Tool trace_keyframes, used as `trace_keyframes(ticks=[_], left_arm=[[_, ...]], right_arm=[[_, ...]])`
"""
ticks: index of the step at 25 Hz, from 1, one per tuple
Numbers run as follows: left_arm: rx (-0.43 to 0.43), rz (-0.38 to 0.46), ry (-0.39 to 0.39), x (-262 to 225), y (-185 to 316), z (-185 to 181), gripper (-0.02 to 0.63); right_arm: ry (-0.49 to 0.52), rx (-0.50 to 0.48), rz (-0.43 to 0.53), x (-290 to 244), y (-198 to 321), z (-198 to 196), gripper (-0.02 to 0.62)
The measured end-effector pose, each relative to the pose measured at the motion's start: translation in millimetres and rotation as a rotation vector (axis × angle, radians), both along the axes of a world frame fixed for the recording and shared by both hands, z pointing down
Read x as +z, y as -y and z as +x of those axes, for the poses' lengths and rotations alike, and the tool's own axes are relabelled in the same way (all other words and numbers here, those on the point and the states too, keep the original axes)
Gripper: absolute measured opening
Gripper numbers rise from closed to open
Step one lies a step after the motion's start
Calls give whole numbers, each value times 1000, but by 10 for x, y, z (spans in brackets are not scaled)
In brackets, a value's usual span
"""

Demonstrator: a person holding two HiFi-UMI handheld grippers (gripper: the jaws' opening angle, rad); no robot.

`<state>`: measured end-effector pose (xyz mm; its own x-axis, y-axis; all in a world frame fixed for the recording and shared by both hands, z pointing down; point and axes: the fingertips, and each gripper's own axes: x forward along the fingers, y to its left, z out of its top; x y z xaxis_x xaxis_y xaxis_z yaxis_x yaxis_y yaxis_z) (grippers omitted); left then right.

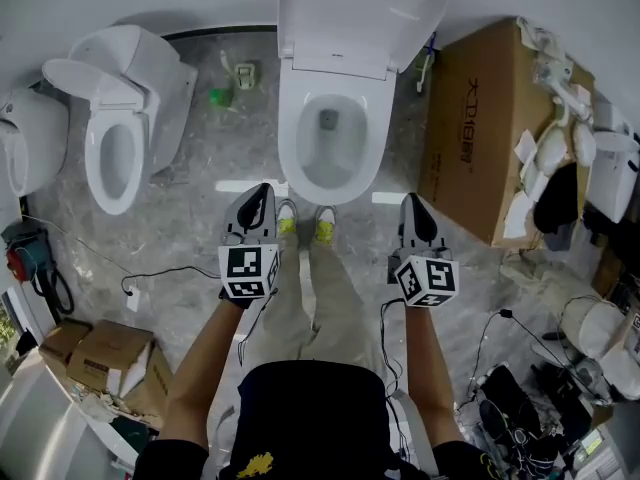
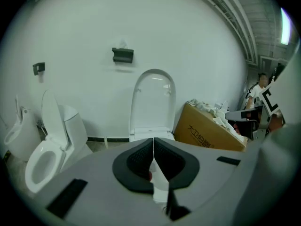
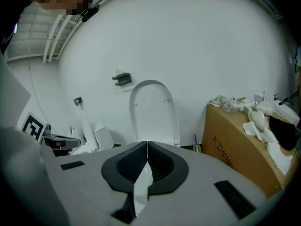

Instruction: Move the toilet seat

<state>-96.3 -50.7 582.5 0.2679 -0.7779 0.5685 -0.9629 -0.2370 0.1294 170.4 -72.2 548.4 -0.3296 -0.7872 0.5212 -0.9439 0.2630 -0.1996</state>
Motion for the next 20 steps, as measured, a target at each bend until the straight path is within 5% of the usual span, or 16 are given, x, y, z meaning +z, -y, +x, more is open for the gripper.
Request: trace_keyframes(ticks=[7, 10, 16, 20], left_arm=[[-7, -114, -33, 923, -45, 5, 25], [-18, -174, -84, 1366, -113, 37, 168], [-18, -334, -166, 2232, -324, 118, 315], [-52, -428, -201, 2685, -422, 128, 342]], right_arm=[[29, 28, -119, 953, -49, -36, 53], [35, 36, -172, 1348, -101, -52, 136], [84, 89, -288, 2022, -247, -78, 322], [83, 117, -352, 2499, -376, -46, 351]])
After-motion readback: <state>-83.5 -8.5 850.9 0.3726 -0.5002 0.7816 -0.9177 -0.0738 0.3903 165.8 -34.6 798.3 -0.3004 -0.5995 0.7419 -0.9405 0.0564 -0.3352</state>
